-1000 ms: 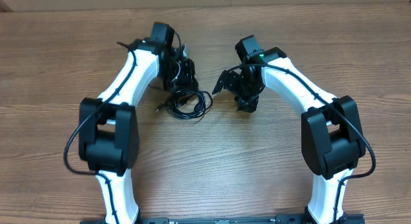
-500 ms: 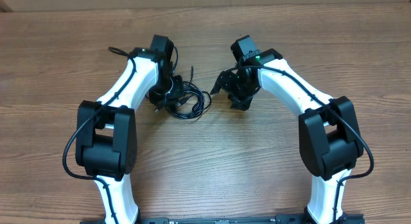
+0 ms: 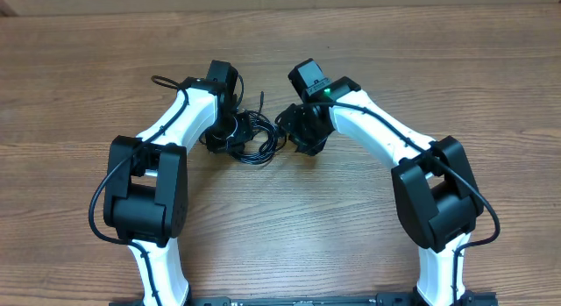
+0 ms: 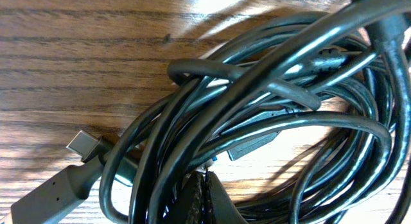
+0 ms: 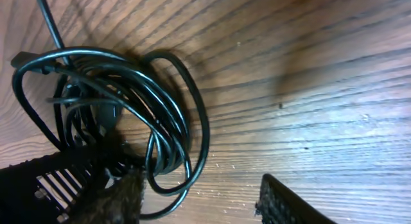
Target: Untangle cables
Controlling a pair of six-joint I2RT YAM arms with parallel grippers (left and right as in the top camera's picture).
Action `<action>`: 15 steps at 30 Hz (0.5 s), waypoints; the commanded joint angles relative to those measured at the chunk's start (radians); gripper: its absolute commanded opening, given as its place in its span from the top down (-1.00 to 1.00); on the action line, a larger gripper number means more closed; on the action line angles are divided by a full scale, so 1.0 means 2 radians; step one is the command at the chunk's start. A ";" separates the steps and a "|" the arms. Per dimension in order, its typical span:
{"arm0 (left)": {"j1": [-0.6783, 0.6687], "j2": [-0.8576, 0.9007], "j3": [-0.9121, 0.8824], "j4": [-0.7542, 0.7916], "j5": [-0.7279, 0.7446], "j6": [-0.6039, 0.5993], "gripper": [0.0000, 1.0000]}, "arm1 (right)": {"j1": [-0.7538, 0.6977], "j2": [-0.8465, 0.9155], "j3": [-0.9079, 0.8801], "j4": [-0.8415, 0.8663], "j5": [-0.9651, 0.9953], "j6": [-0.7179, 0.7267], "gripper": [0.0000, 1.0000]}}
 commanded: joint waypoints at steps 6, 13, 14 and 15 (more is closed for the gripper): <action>-0.004 0.000 -0.004 0.002 0.003 -0.003 0.91 | 0.026 0.025 0.000 0.021 0.031 0.025 -0.03; -0.004 0.000 -0.004 0.002 0.002 -0.003 0.90 | 0.024 0.047 0.000 0.043 0.058 0.024 0.12; -0.004 0.000 -0.004 0.002 0.002 -0.003 0.90 | 0.022 0.047 0.000 0.042 0.066 0.023 0.21; -0.004 0.000 -0.004 0.002 0.002 -0.003 0.90 | 0.020 0.047 0.000 0.041 0.076 0.018 0.43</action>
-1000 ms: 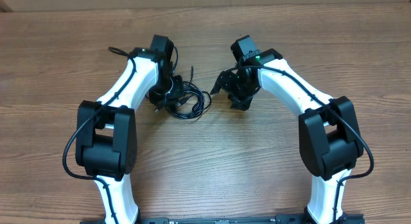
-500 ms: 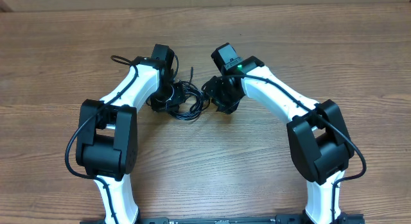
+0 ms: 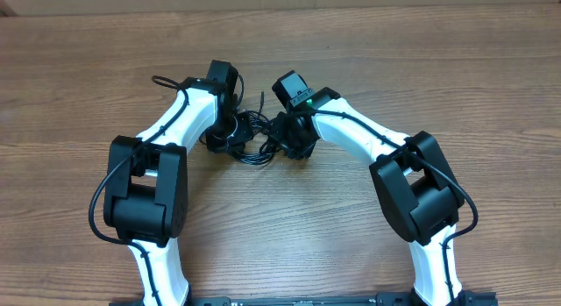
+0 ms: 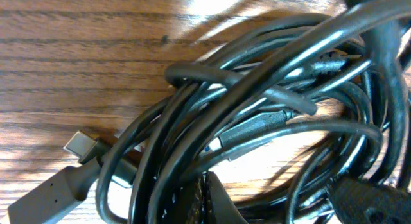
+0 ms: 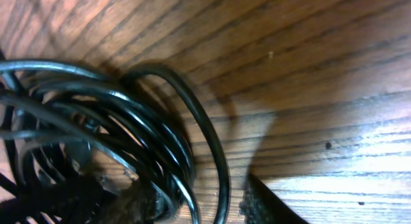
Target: Untangle cables
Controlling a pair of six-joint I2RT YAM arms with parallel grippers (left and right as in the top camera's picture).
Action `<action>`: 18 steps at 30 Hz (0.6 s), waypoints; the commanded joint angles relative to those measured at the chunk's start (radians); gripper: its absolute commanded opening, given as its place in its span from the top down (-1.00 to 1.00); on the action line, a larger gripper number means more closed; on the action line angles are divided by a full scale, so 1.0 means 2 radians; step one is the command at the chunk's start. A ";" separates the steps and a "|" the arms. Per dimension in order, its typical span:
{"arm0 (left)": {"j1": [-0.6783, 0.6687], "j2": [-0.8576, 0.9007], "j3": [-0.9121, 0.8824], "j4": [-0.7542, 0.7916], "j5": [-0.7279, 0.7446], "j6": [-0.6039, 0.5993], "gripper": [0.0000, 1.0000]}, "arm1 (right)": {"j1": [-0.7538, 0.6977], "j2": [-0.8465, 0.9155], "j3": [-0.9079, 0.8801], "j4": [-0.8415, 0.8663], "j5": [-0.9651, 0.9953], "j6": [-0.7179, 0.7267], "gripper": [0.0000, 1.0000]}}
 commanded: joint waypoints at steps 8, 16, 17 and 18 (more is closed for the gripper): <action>-0.003 0.000 -0.004 0.000 -0.038 -0.003 0.92 | -0.043 -0.017 0.031 -0.055 0.044 -0.113 0.93; -0.003 0.000 -0.004 -0.001 -0.042 -0.003 0.92 | -0.066 -0.073 0.057 -0.087 0.044 -0.230 0.93; -0.003 0.000 -0.004 -0.002 -0.042 -0.003 0.91 | -0.066 -0.077 0.057 -0.087 0.044 -0.241 0.93; -0.003 0.000 -0.004 -0.003 -0.043 -0.003 0.91 | -0.066 -0.080 0.057 -0.086 0.044 -0.245 0.93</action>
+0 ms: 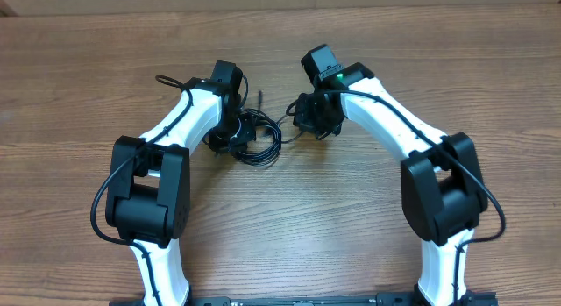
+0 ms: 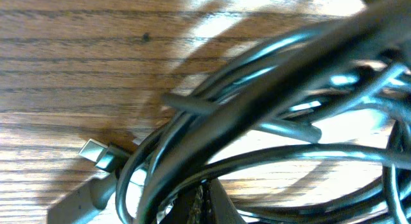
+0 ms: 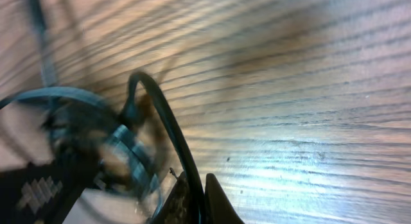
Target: Untangle cables
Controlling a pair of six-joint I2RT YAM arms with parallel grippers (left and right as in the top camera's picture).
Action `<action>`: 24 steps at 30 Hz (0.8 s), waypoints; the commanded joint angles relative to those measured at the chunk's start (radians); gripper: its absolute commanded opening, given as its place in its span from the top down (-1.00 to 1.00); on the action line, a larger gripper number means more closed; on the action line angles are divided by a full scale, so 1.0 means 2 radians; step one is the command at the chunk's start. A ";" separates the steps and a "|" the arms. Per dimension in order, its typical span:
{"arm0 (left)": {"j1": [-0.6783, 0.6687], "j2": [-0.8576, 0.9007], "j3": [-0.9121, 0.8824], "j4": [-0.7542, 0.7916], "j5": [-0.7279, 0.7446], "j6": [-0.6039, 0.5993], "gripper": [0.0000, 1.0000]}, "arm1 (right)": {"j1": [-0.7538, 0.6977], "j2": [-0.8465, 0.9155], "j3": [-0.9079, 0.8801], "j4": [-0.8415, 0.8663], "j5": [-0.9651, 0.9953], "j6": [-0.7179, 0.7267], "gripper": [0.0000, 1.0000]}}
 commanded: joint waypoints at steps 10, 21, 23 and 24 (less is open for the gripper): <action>0.006 0.000 -0.004 -0.015 -0.044 -0.004 0.91 | -0.022 -0.112 0.055 0.003 0.022 -0.068 0.93; 0.006 0.000 -0.003 -0.014 -0.017 -0.003 0.91 | -0.023 -0.126 0.055 -0.066 0.022 -0.068 0.93; 0.007 0.000 0.000 -0.013 -0.001 -0.003 0.92 | -0.023 -0.126 0.055 -0.085 0.022 -0.068 0.92; 0.007 0.000 0.004 -0.013 0.005 -0.003 0.92 | -0.023 -0.126 0.055 -0.092 0.022 -0.068 0.92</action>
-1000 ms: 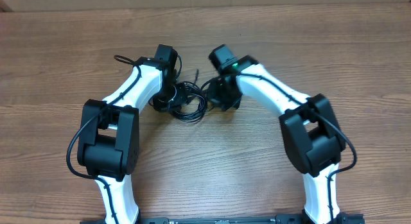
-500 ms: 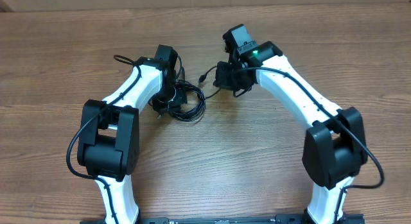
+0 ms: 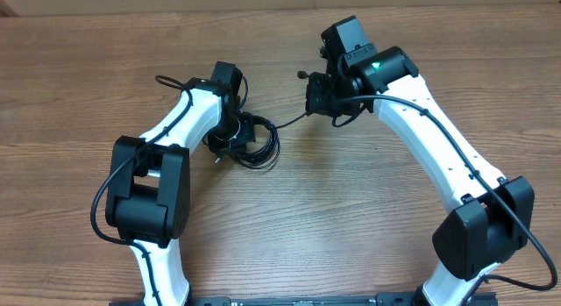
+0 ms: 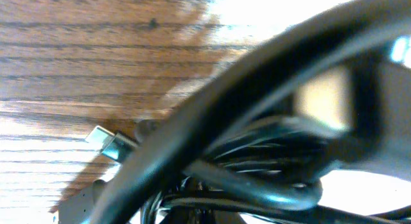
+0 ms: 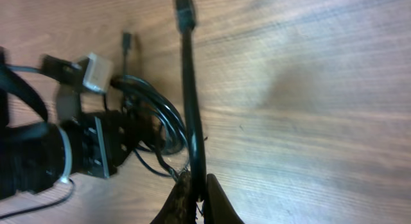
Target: Untangle cables
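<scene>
A tangled bundle of black cables (image 3: pixel 256 146) lies on the wooden table. My left gripper (image 3: pixel 234 128) is shut on the bundle's left side. In the left wrist view the strands (image 4: pixel 257 128) fill the frame, blurred, with a silver USB plug (image 4: pixel 106 142) at the lower left. My right gripper (image 3: pixel 323 104) is shut on one black strand (image 5: pixel 188 89), raised to the right of the bundle. That strand runs taut from the bundle (image 5: pixel 157 124) through the right gripper (image 5: pixel 196 197), and its plug end (image 5: pixel 183 9) sticks out beyond.
The wooden table (image 3: pixel 351 218) stretches all round. The left arm's gripper and wrist camera (image 5: pixel 83 144) show at the left of the right wrist view. A thin black wire loop (image 3: pixel 166 81) hangs off the left arm. The table's far edge (image 3: pixel 280 10) runs along the top.
My right gripper, still shut on the strand, has moved up and to the right, away from the bundle. The strand now runs out taut. The left gripper stays on the bundle, whose strands have shifted.
My right gripper stood open just right of the bundle while the left held the bundle. Then it was in against the bundle, a loop between its fingers. Then it was shut on a strand and farther back. Now it holds the strand well clear, stretched out.
</scene>
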Controlling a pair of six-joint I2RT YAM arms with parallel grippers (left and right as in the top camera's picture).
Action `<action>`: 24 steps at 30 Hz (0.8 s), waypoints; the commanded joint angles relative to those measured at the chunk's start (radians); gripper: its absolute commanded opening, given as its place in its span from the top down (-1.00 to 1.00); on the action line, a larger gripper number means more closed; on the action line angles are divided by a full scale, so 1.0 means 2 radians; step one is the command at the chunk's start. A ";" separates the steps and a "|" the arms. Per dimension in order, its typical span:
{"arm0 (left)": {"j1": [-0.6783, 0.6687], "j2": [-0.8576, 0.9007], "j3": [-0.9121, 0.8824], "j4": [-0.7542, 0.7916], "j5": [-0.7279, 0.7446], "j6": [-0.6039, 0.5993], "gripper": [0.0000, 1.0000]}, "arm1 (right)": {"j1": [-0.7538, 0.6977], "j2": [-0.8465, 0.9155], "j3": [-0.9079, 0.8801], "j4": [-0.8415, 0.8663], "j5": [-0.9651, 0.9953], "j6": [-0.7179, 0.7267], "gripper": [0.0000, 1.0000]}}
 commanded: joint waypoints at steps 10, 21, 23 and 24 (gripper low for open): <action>0.008 -0.001 0.226 -0.120 0.036 0.010 0.92 | -0.010 -0.017 0.010 -0.061 0.019 -0.004 0.79; 0.009 0.001 0.254 -0.181 -0.046 -0.002 0.20 | -0.008 -0.010 -0.006 -0.038 0.020 -0.002 0.59; 0.009 0.003 0.242 -0.185 -0.050 -0.010 0.05 | -0.008 -0.010 -0.006 -0.035 0.020 -0.002 0.58; 0.009 0.003 0.233 -0.184 -0.053 -0.015 0.00 | -0.008 -0.010 -0.006 -0.034 0.020 -0.002 0.58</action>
